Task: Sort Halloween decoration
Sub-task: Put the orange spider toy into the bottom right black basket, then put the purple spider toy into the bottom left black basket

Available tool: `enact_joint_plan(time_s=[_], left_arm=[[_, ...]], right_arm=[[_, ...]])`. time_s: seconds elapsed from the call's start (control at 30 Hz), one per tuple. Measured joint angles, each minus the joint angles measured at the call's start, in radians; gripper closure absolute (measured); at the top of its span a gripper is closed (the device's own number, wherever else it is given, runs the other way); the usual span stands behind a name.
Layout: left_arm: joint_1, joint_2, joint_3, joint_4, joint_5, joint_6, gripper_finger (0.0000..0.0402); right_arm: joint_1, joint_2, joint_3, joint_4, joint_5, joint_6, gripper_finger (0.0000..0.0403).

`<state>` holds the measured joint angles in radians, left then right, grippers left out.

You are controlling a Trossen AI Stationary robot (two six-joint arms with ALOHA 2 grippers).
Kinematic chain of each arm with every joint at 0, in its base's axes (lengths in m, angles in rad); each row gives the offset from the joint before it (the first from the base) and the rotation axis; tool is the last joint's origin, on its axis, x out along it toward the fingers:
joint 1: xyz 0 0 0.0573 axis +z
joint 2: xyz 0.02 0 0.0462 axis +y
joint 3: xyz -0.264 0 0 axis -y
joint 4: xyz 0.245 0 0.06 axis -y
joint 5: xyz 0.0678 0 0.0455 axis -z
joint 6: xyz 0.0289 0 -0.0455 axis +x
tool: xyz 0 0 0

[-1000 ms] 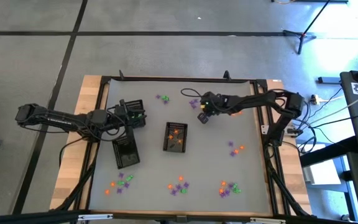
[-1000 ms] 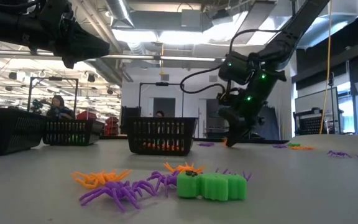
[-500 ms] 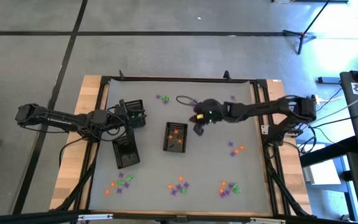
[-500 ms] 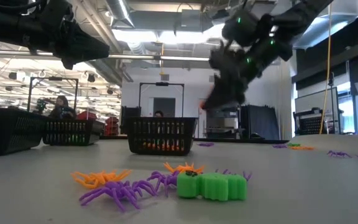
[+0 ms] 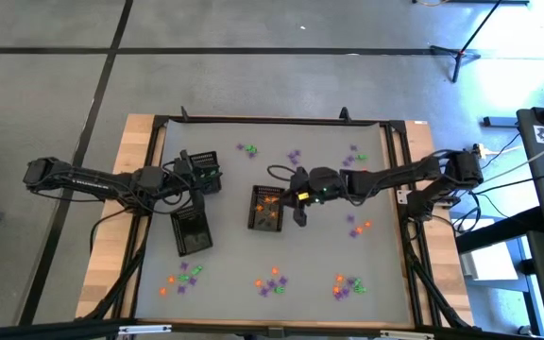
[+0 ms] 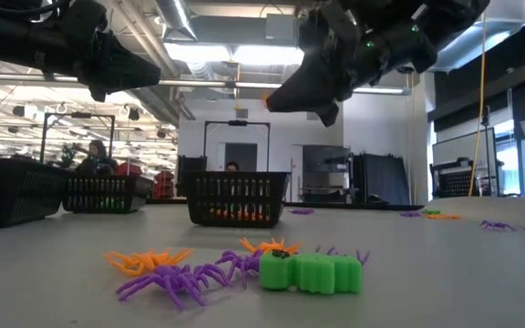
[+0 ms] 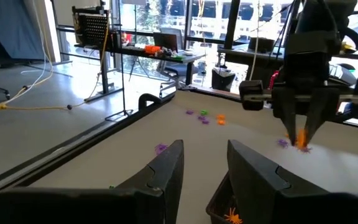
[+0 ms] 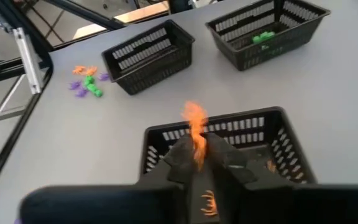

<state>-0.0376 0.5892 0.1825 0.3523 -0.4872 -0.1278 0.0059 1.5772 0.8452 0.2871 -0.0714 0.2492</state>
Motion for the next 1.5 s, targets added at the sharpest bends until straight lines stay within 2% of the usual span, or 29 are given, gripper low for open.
enact_joint_plan(time_s=[0.27,0.43,0.6,0.7,0.97,1.13,1.3,1.5], left_arm=[[0.000,0.000,0.000,0.000,0.000,0.000,0.0286],[0.000,0.000,0.000,0.000,0.001,0.000,0.0286],[0.000,0.000,0.000,0.000,0.001,0.000,0.0286],[0.000,0.000,0.000,0.000,0.001,0.000,0.0286],[0.000,0.000,0.000,0.000,-0.014,0.000,0.0286],[0.001,0.000,0.000,0.000,-0.033,0.000,0.0286],[0.001,0.000,0.000,0.000,-0.036,0.000,0.0286],[0.001,0.000,0.000,-0.001,-0.037,0.000,0.0286]], right_arm=[[0.000,0.000,0.000,0.000,0.004,-0.045,0.0233],[-0.013,0.000,0.001,-0.017,0.171,-0.047,0.0197],[-0.107,0.000,0.001,-0.114,0.246,0.005,0.0197],[-0.198,0.008,0.001,-0.181,0.239,0.083,0.0203],[-0.368,0.066,0.002,-0.222,0.203,0.098,0.0219],[-0.395,0.138,0.003,-0.204,0.202,0.091,0.0229],[-0.393,0.230,0.064,-0.214,0.190,0.059,0.0231],[-0.392,0.333,0.170,-0.360,0.203,0.052,0.0231]])
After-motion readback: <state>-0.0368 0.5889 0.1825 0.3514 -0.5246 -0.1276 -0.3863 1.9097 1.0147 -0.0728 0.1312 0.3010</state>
